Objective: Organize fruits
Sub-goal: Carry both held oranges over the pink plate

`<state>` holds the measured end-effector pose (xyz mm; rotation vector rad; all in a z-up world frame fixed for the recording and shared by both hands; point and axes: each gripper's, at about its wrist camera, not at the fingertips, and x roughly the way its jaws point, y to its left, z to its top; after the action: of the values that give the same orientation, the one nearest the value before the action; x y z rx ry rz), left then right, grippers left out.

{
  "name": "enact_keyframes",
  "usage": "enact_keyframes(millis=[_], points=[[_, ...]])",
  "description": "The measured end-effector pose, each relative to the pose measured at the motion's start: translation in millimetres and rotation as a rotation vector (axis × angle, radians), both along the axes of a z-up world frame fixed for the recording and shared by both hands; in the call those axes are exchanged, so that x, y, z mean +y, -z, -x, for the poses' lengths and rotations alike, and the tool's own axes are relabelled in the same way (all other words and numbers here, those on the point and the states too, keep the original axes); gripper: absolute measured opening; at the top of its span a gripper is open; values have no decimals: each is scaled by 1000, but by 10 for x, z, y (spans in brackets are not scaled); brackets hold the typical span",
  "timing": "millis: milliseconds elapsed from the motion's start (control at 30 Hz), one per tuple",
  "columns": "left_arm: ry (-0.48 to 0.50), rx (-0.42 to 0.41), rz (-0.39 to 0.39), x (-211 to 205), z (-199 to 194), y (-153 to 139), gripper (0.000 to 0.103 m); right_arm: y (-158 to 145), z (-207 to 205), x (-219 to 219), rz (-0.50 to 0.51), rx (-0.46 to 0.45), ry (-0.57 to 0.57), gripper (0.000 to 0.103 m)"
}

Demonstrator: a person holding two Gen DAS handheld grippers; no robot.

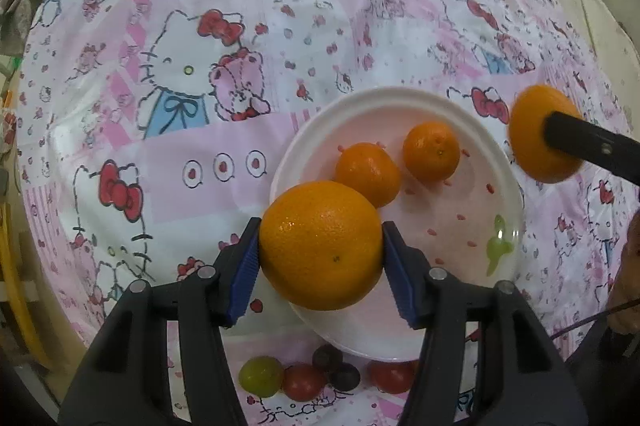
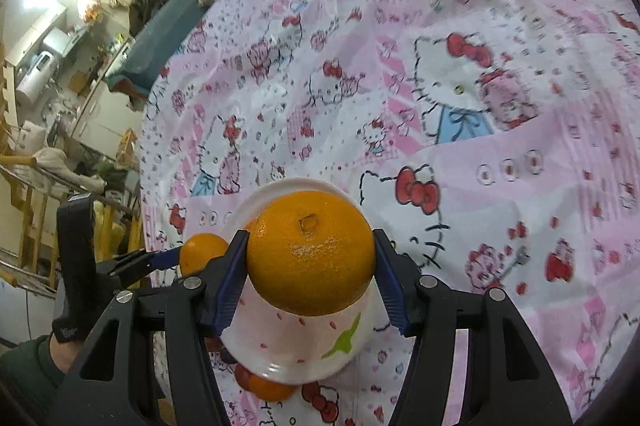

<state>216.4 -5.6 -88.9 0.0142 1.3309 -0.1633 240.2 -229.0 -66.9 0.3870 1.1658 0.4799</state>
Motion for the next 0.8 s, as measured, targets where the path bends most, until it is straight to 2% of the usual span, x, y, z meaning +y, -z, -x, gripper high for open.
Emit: enact_keyframes(millis=[167,333,500,800], points=[[12,5,12,-64,-54,42,54,196,-88,137,41,36,-35,62],[15,-34,3,-79,-124,25,54,352,-80,195,87,70,-51,62],[-6,-41,14,-52,-151,46,56,412,-41,287,161,46,-83,62],[53,-37,-39,-171,-52,112,59,430,-21,311,142,53,-91,64]])
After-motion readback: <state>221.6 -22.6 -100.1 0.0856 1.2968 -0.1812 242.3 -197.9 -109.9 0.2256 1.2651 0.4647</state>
